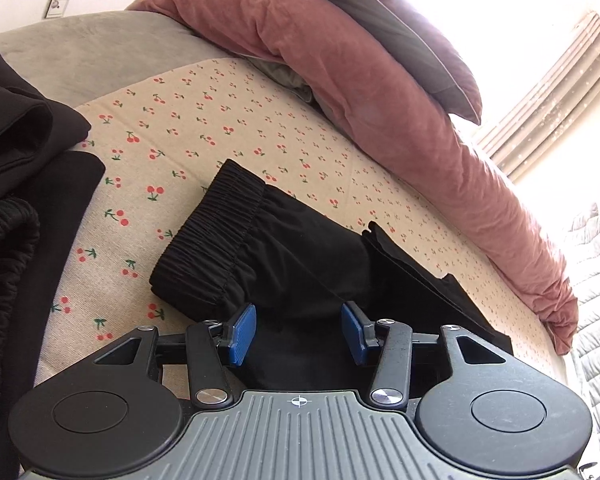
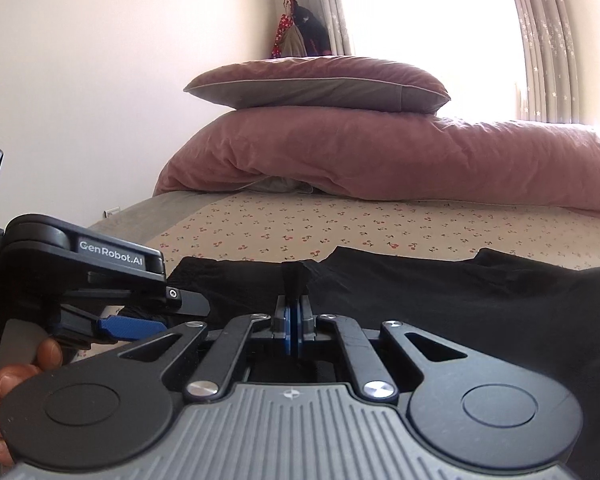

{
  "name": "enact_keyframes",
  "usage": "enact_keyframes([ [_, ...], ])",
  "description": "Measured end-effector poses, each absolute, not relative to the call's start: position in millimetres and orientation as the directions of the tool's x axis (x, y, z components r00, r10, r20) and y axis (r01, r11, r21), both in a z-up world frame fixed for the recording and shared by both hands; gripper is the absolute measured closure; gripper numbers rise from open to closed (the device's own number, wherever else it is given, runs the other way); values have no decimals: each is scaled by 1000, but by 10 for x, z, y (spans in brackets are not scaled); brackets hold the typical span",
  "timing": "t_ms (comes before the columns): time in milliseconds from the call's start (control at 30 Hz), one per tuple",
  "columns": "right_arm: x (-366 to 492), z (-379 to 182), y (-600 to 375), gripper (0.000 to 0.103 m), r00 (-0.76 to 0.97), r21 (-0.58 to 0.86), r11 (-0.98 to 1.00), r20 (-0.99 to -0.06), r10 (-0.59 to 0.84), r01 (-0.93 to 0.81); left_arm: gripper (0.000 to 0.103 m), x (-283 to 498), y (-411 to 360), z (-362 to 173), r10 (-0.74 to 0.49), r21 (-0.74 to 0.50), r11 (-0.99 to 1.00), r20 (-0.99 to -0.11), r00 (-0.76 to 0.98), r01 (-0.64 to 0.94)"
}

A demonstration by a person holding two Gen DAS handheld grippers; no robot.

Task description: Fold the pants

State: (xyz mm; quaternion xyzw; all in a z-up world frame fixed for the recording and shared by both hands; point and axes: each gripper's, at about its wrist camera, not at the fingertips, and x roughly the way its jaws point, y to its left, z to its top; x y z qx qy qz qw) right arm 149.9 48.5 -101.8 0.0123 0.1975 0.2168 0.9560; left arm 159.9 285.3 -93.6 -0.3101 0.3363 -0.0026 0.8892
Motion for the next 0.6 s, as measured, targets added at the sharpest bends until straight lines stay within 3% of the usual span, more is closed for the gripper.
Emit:
enact_keyframes([
  [200, 1440, -931, 607, 103, 798, 145, 854, -305, 519, -500, 57, 1526, 2938, -885, -202, -546, 818, -565, 800, -178],
  [333, 1416, -1059, 827, 103, 730, 82, 794, -346, 589, -602, 53, 1479, 3011, -810, -191, -558, 812, -533, 824, -173],
  [600, 1369, -1143, 1119, 103, 613, 31, 673, -384, 690, -739, 52, 1533, 3016, -809, -185, -549, 814, -551, 813, -187],
])
